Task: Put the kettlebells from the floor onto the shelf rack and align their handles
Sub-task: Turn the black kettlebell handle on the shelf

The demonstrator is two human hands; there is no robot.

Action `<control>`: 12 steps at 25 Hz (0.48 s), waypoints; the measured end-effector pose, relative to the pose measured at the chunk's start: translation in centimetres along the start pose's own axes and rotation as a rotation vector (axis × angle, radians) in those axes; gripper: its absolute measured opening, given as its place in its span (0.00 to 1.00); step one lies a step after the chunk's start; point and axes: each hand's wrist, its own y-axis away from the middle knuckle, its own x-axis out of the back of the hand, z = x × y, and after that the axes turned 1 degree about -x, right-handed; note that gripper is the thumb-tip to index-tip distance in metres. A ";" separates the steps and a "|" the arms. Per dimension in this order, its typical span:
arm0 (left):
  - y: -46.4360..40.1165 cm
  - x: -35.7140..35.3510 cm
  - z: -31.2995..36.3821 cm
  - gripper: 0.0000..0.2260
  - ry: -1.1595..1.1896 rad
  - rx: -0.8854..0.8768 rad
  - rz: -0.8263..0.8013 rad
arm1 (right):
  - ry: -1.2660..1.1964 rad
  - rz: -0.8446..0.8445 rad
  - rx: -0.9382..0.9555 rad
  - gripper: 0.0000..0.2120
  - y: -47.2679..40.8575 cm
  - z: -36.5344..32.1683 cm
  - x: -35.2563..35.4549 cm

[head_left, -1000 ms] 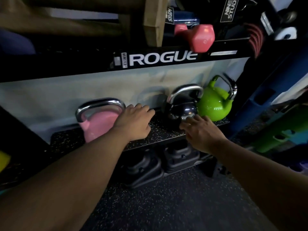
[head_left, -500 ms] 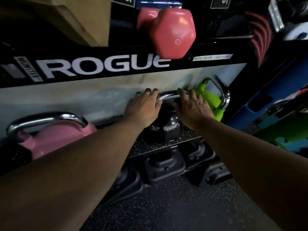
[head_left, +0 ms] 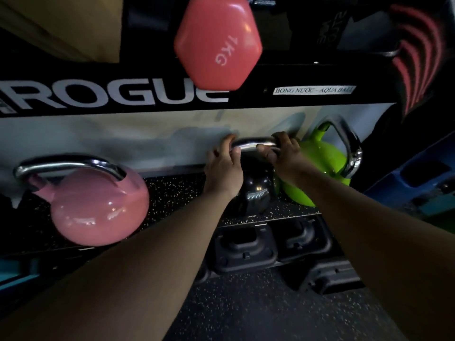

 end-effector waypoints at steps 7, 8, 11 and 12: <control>-1.7 1.3 -1.6 0.32 0.183 0.093 -0.042 | -0.236 -0.113 -0.065 0.21 2.3 -0.5 -0.6; -1.6 0.8 -1.4 0.34 0.193 0.106 -0.029 | -0.300 -0.106 -0.080 0.20 2.7 -0.9 -0.7; -4.0 1.6 -1.3 0.35 0.048 0.112 -0.106 | -0.290 -0.030 -0.099 0.20 4.4 -1.6 -3.0; -4.4 2.1 -1.1 0.35 -0.009 0.110 -0.141 | -0.301 -0.036 -0.108 0.18 5.2 -1.8 -3.5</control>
